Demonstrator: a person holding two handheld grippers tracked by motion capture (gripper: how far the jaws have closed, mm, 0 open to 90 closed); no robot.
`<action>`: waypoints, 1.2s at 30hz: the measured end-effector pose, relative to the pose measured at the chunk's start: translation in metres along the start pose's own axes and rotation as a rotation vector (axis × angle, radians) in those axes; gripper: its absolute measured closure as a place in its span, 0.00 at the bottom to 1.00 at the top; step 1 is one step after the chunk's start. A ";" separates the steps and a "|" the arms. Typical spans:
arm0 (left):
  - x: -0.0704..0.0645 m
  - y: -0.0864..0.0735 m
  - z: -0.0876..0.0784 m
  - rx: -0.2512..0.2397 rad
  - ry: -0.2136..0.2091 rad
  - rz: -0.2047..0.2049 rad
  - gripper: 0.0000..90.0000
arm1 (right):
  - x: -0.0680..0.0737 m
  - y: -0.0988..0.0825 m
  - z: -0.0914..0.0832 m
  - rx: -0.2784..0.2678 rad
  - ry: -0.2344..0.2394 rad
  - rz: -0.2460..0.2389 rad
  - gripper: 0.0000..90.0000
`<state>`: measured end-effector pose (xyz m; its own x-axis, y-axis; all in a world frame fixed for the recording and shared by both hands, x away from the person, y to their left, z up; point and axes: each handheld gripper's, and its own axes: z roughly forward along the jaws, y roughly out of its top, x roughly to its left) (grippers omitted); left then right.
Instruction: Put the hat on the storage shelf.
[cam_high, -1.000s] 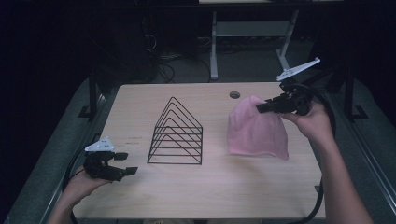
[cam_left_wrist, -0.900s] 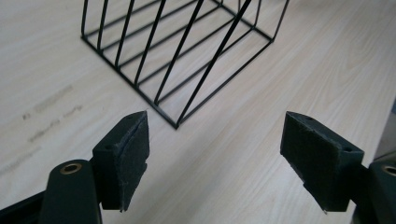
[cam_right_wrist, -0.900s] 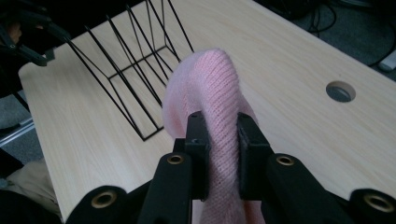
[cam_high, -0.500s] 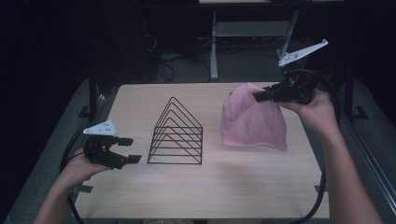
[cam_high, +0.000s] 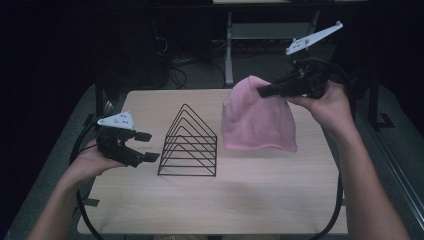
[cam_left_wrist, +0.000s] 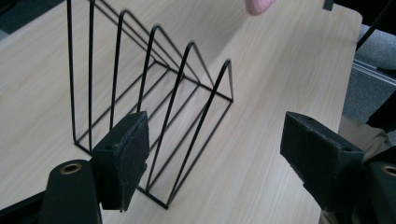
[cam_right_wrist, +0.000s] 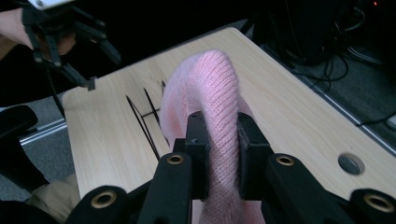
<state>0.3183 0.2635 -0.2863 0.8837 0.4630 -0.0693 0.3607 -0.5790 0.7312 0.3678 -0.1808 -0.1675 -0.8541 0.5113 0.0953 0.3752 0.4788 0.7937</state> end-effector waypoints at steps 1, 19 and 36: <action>0.000 0.003 0.000 0.000 -0.002 0.006 0.27 | 0.005 0.009 0.001 -0.002 0.005 -0.017 0.86; -0.006 0.041 -0.004 -0.045 -0.081 0.050 0.26 | 0.040 0.068 0.025 -0.034 0.073 -0.119 0.86; 0.005 0.055 -0.003 -0.082 -0.092 0.016 0.32 | 0.057 0.090 0.058 -0.057 0.153 -0.167 0.86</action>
<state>0.3413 0.2357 -0.2445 0.9140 0.3885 -0.1167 0.3244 -0.5274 0.7853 0.3742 -0.0673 -0.1250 -0.9490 0.3119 0.0459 0.2064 0.5045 0.8384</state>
